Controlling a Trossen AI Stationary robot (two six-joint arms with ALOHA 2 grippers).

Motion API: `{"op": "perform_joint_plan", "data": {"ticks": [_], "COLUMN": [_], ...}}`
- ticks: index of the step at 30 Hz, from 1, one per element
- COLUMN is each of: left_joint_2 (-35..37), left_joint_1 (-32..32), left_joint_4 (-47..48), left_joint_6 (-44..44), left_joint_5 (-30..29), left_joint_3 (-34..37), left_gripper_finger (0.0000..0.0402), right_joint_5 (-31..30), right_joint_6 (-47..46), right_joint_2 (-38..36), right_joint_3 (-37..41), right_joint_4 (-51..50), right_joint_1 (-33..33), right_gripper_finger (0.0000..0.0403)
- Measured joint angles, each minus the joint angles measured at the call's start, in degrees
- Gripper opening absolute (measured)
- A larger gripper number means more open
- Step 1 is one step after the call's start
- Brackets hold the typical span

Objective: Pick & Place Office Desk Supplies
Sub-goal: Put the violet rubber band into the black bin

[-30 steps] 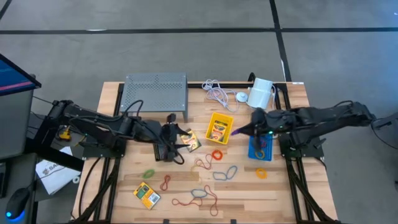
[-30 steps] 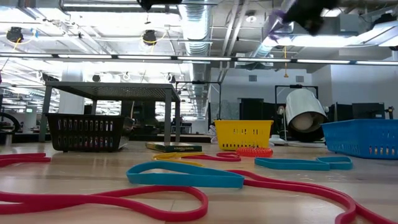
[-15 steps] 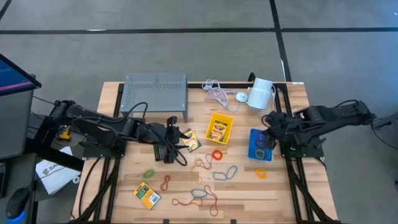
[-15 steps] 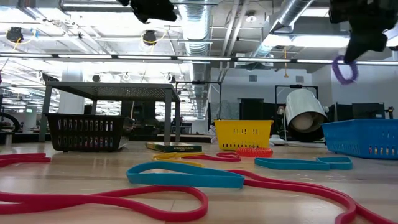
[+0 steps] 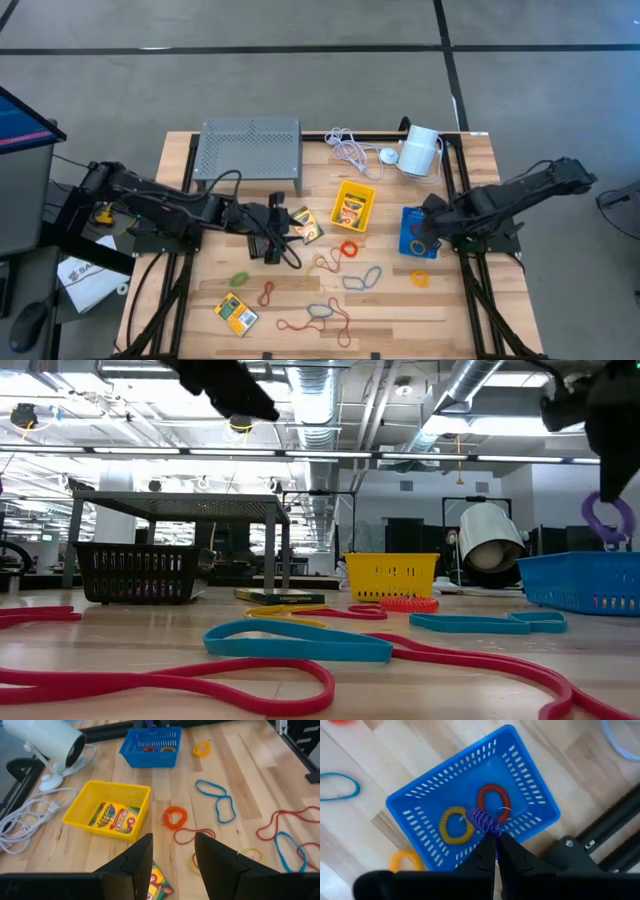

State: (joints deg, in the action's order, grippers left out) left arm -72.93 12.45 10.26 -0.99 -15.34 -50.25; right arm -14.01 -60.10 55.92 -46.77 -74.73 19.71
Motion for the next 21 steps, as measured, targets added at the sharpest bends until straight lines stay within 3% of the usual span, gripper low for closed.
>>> {"op": "perform_joint_plan", "data": {"ticks": [10,21], "left_joint_2": [0.0,0.0], "left_joint_1": [-0.1,-0.1], "left_joint_4": [-9.2,-10.4], "left_joint_6": [0.0,0.3], "left_joint_5": [-0.1,-0.1], "left_joint_3": [4.3,6.2], "left_gripper_finger": [0.014,0.014], "right_joint_5": [1.8,3.2], "right_joint_6": [0.0,0.3], "right_joint_2": [4.5,8.8], "right_joint_3": [3.1,3.2], "right_joint_4": [8.0,9.1], "right_joint_1": [0.1,0.1], "right_gripper_finger": [0.0002,0.0014]}}
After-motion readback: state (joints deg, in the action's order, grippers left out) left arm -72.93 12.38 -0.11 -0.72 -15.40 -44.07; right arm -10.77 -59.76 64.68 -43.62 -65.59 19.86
